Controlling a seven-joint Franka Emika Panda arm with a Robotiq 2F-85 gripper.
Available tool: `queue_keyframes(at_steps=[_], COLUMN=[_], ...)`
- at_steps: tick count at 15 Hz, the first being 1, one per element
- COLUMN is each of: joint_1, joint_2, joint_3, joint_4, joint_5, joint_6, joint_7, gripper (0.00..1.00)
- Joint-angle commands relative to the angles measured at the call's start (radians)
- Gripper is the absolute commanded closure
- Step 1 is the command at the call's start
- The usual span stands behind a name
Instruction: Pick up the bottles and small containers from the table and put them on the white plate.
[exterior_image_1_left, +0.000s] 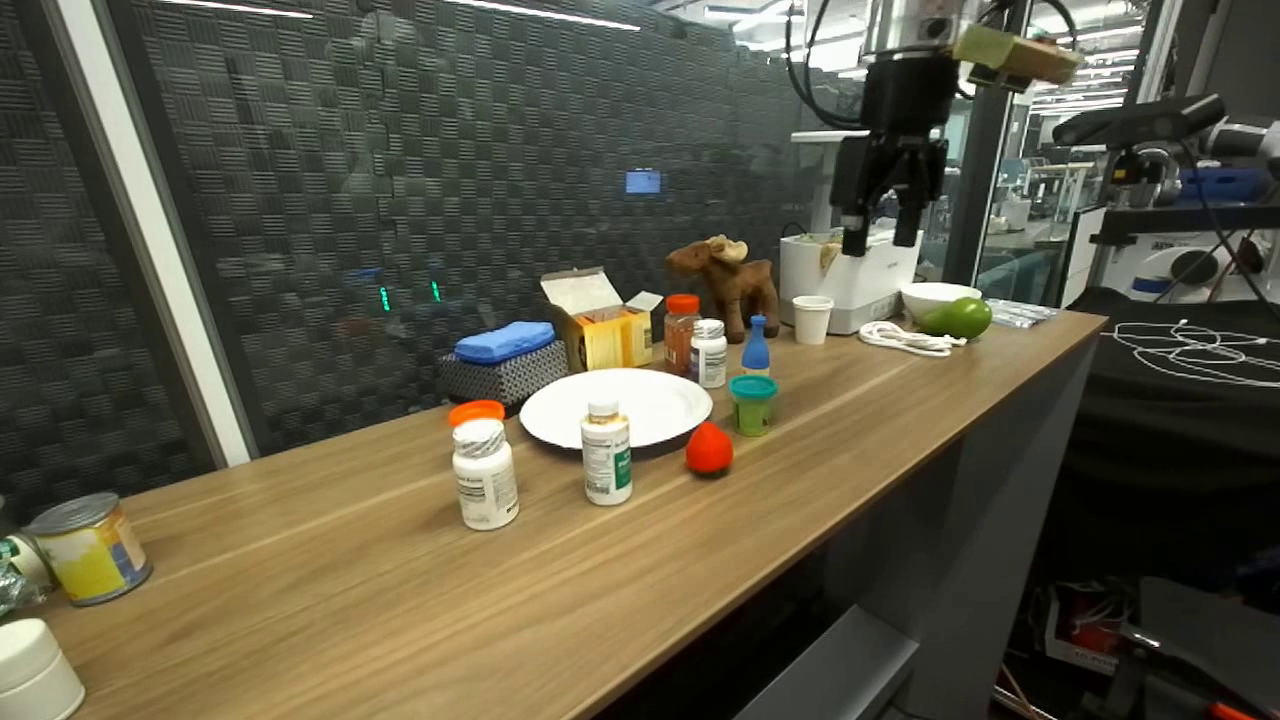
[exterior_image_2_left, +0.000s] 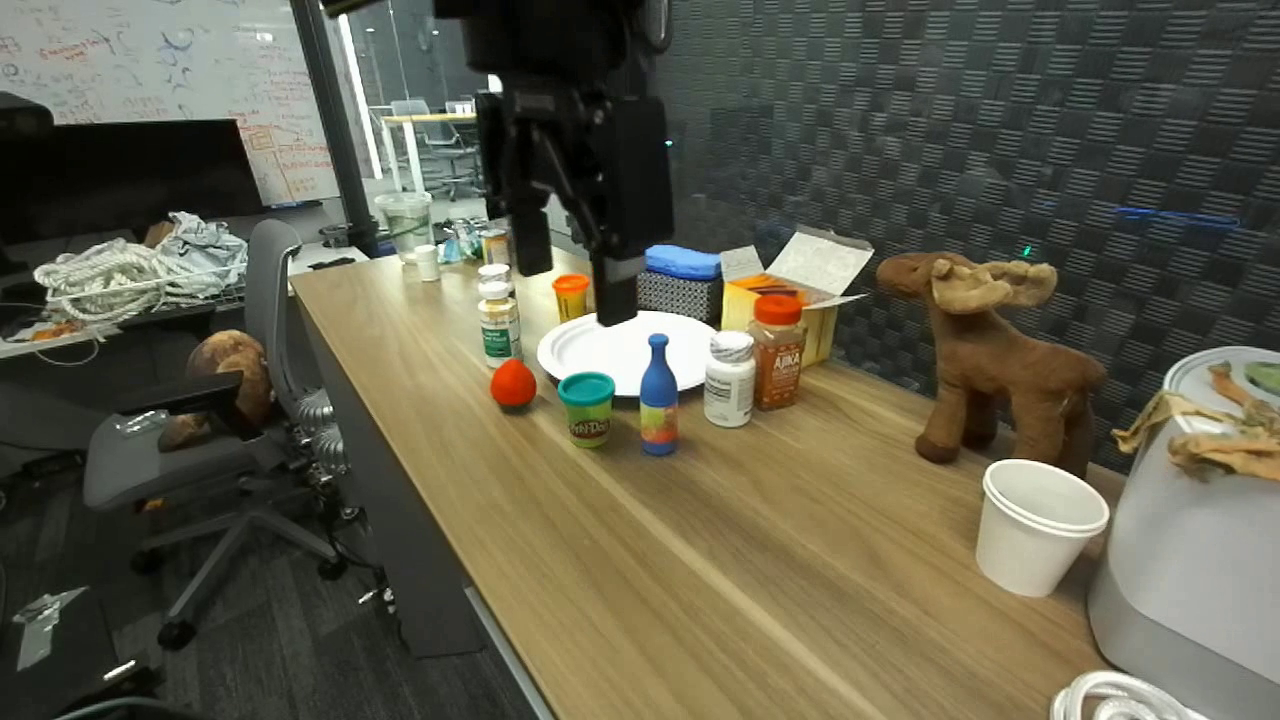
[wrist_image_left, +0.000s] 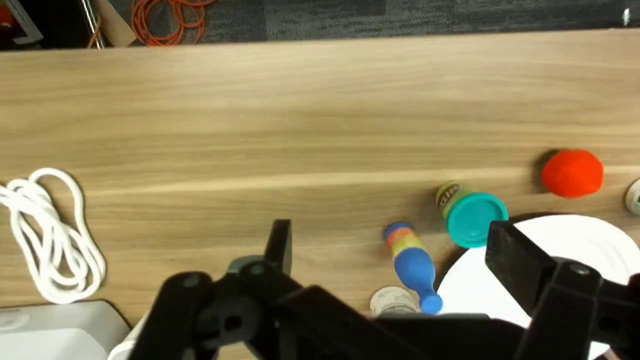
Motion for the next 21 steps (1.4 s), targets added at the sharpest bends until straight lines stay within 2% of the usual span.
queue_keyframes(at_steps=[1, 5, 10, 15, 21], joint_1=[0.015, 0.021, 0.026, 0.032, 0.022], joint_2=[0.175, 0.343, 0.487, 0.588, 0.689], joint_3=[0.024, 0.022, 0.027, 0.047, 0.058], joint_4=[0.200, 0.382, 0.538, 0.658, 0.755], joint_5=[-0.009, -0.005, 0.015, 0.044, 0.063], joint_6=[0.024, 0.007, -0.031, -0.079, -0.080], joint_7=[0.089, 0.129, 0.130, 0.098, 0.073], gripper=[0.00, 0.00, 0.00, 0.00, 0.00])
